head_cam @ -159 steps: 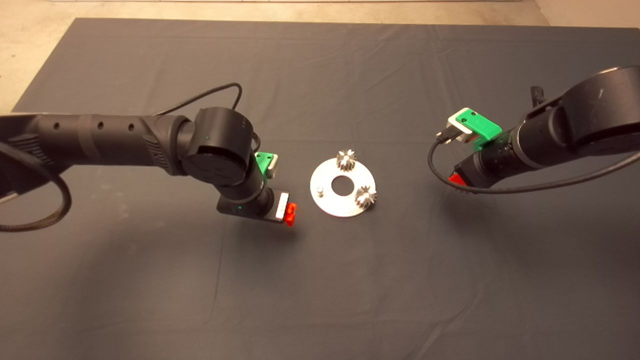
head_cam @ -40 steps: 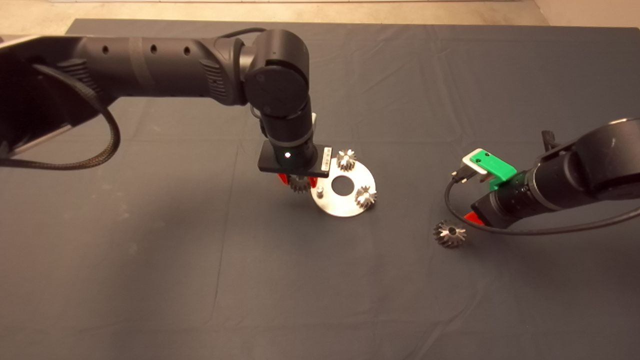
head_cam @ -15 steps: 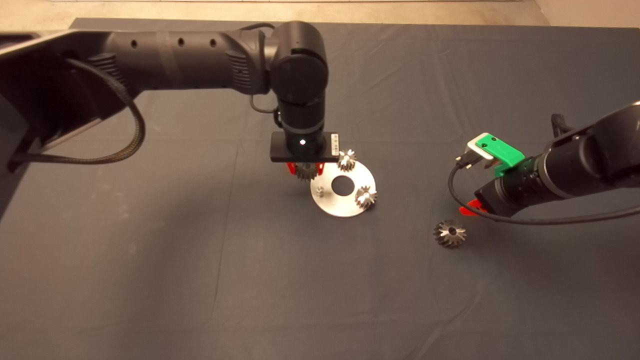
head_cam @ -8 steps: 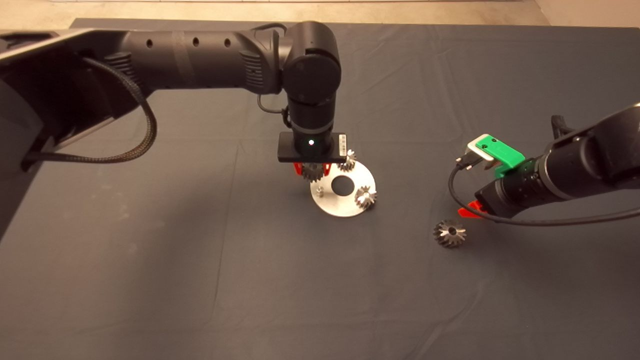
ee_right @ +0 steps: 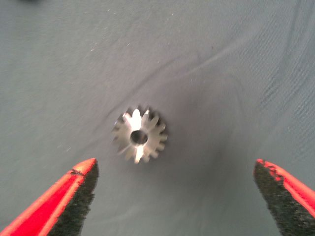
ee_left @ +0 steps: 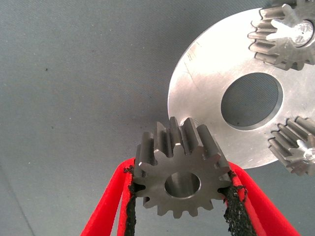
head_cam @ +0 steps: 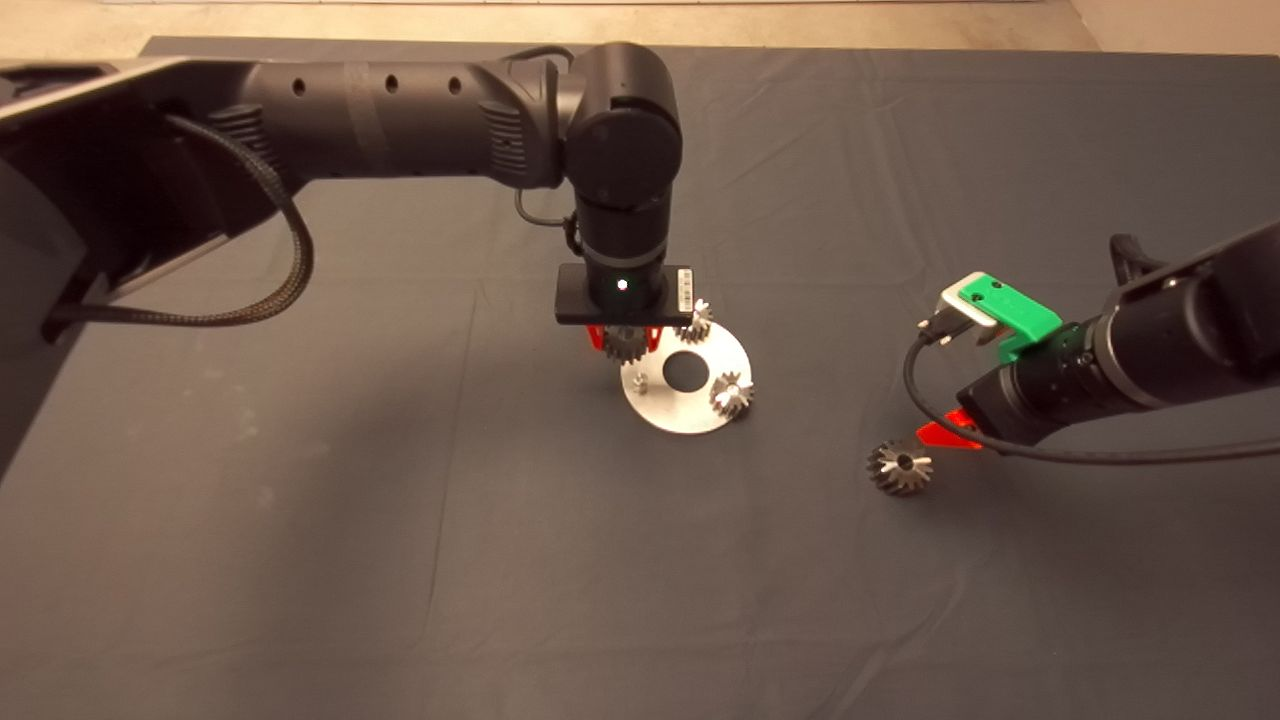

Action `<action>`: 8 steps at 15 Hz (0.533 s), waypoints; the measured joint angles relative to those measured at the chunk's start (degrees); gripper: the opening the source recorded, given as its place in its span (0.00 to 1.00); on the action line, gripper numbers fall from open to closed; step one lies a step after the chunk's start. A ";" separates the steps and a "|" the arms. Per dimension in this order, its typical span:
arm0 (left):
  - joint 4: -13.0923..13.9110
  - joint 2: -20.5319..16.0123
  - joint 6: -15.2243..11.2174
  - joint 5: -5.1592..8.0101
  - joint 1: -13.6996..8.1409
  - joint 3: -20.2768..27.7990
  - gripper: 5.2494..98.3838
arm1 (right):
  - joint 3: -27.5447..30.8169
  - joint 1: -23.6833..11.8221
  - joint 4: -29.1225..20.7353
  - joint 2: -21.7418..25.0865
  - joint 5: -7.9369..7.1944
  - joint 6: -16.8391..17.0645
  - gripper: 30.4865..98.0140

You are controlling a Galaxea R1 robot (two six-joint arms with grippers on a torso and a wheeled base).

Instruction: Remove an incorrectly installed larger gear and replace it with the correct smaller gear

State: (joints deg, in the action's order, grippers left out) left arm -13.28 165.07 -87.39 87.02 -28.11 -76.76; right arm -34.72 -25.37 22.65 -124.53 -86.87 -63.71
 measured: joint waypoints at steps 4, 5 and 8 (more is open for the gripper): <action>-0.22 0.00 0.00 0.00 0.00 0.02 0.35 | 2.45 -4.69 -6.36 0.28 0.07 -1.80 0.84; -0.22 -0.13 0.01 -0.02 0.00 0.02 0.35 | 2.64 -5.27 -8.17 0.31 0.10 -2.36 0.84; -1.02 -0.44 0.27 0.02 1.22 0.02 0.35 | 2.70 -5.97 -12.47 0.91 0.10 -4.61 0.92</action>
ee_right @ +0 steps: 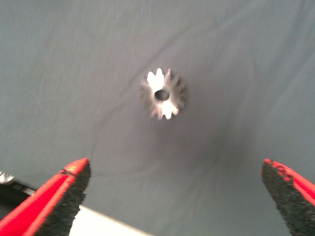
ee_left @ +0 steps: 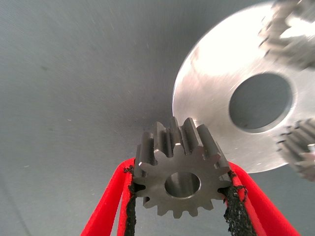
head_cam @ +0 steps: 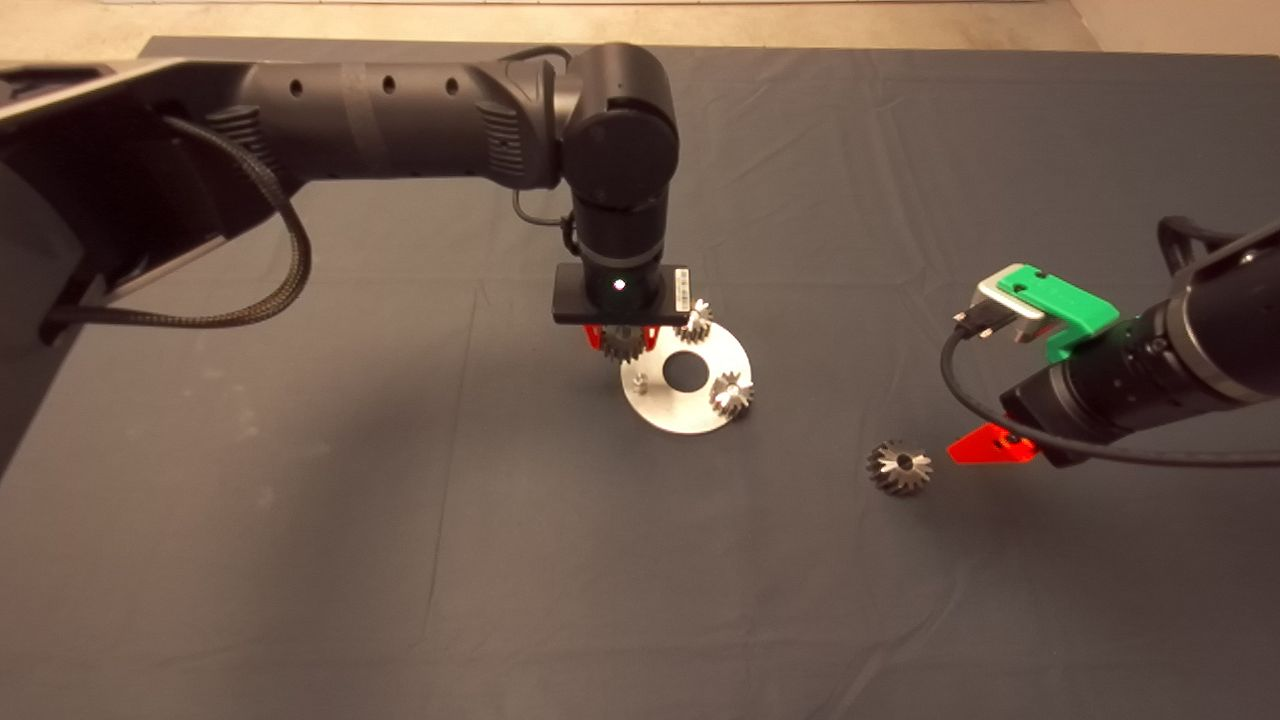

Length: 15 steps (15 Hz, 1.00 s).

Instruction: Remove an incorrectly installed larger gear and replace it with the correct smaller gear

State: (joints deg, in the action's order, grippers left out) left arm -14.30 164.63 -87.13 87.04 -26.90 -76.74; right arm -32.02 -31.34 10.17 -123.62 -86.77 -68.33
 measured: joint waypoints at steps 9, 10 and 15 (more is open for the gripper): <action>-2.23 -0.18 0.20 0.00 1.34 0.00 0.35 | 0.02 -6.12 -13.67 2.68 0.15 -2.06 1.00; -2.23 -0.17 0.19 0.00 1.34 0.01 0.35 | 0.11 -6.93 -14.28 2.97 0.20 -2.14 1.00; -2.23 -0.07 0.16 -0.08 1.41 0.12 0.35 | 0.48 -7.22 -14.68 4.89 0.17 -2.26 1.00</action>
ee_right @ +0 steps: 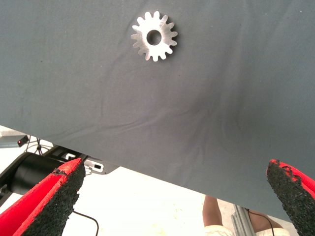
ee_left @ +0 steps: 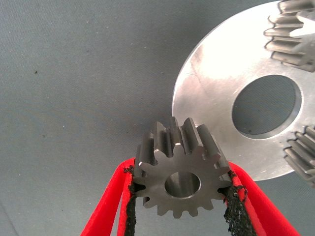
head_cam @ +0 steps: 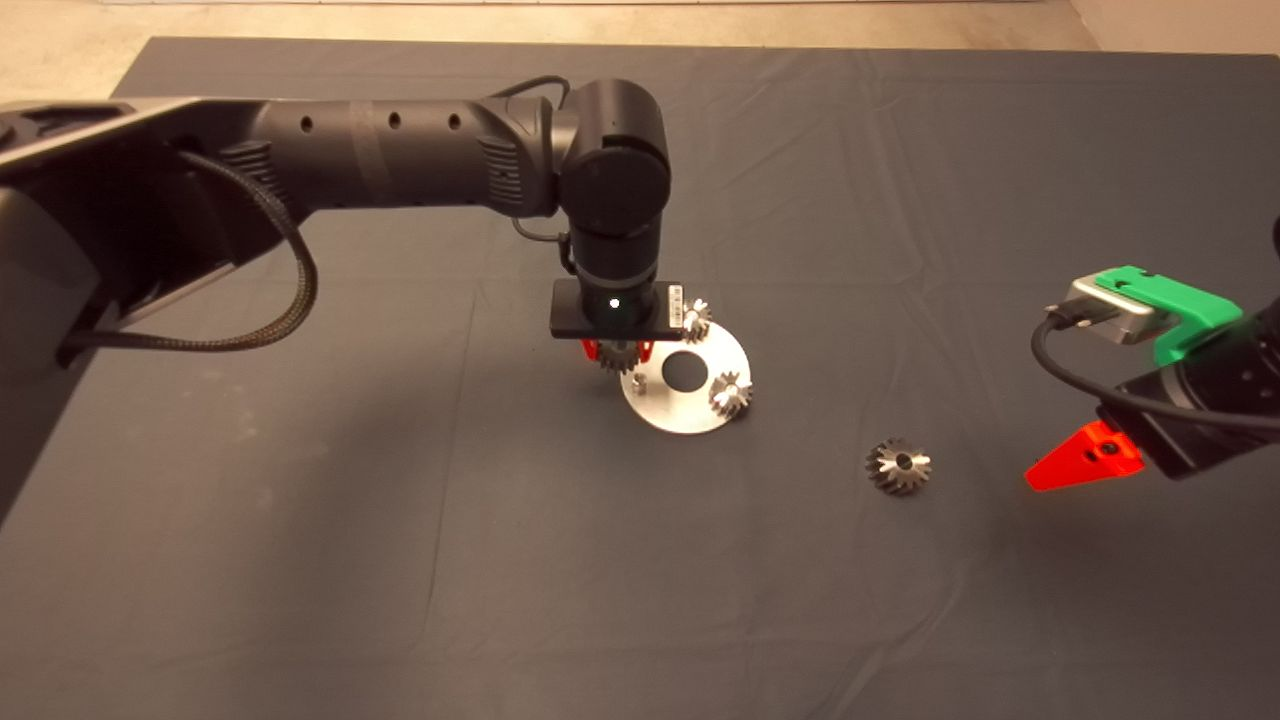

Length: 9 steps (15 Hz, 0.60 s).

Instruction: Remove an incorrectly installed larger gear and replace it with the correct smaller gear

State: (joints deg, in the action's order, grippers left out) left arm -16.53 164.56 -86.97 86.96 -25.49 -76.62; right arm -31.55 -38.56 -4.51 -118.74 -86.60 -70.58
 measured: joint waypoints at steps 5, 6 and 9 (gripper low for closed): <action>-0.04 0.02 -0.07 0.03 1.60 0.00 0.35 | 0.07 0.00 -0.02 -0.01 0.06 0.00 1.00; -0.04 0.07 -0.07 0.03 1.51 0.02 0.35 | 0.08 0.00 -0.02 -0.04 0.06 0.00 1.00; -0.06 0.05 -0.07 0.03 1.51 0.13 0.35 | 0.11 0.00 -0.04 -0.17 0.10 0.00 1.00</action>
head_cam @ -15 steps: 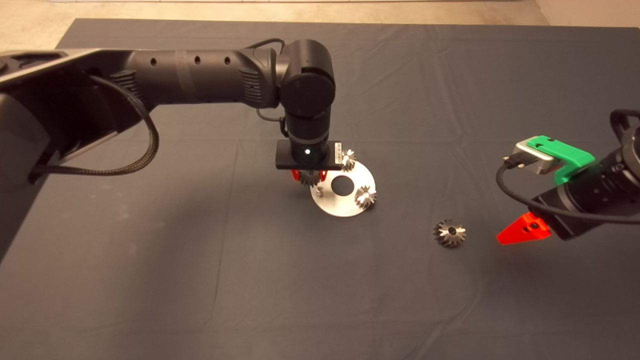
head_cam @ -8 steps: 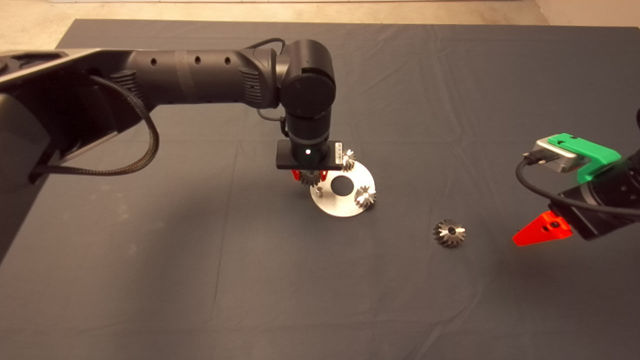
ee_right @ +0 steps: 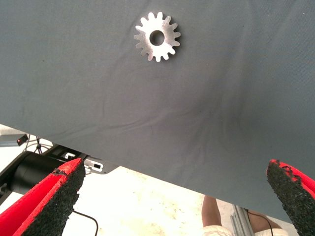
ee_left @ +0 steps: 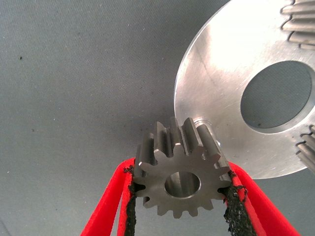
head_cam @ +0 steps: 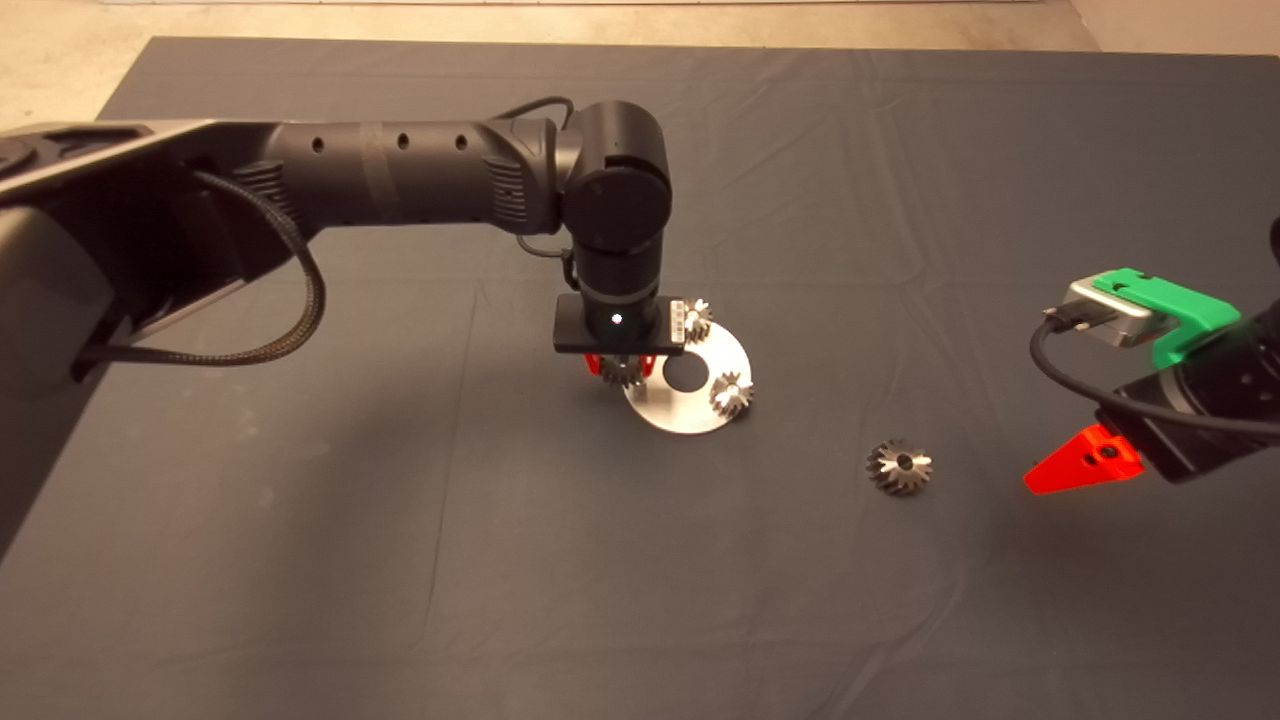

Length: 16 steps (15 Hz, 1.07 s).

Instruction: Remove an incorrectly installed larger gear and replace it with the correct smaller gear

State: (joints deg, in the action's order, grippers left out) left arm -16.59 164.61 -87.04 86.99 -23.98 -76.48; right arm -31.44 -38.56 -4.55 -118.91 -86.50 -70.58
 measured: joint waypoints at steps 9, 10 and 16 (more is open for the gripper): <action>0.04 0.68 -0.13 -0.22 0.00 0.24 0.35 | 0.00 -0.02 -0.02 -0.01 -0.01 0.00 1.00; 0.04 0.69 -0.13 -0.34 0.00 0.24 0.35 | 0.00 -0.02 -0.02 -0.02 0.01 0.00 1.00; 0.04 3.19 -0.13 -0.26 -0.01 -0.36 0.35 | 0.00 -0.02 -0.05 -0.09 0.01 0.00 1.00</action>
State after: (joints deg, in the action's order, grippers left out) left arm -16.55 167.80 -87.17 86.73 -23.99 -76.84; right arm -31.44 -38.58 -4.60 -118.99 -86.49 -70.58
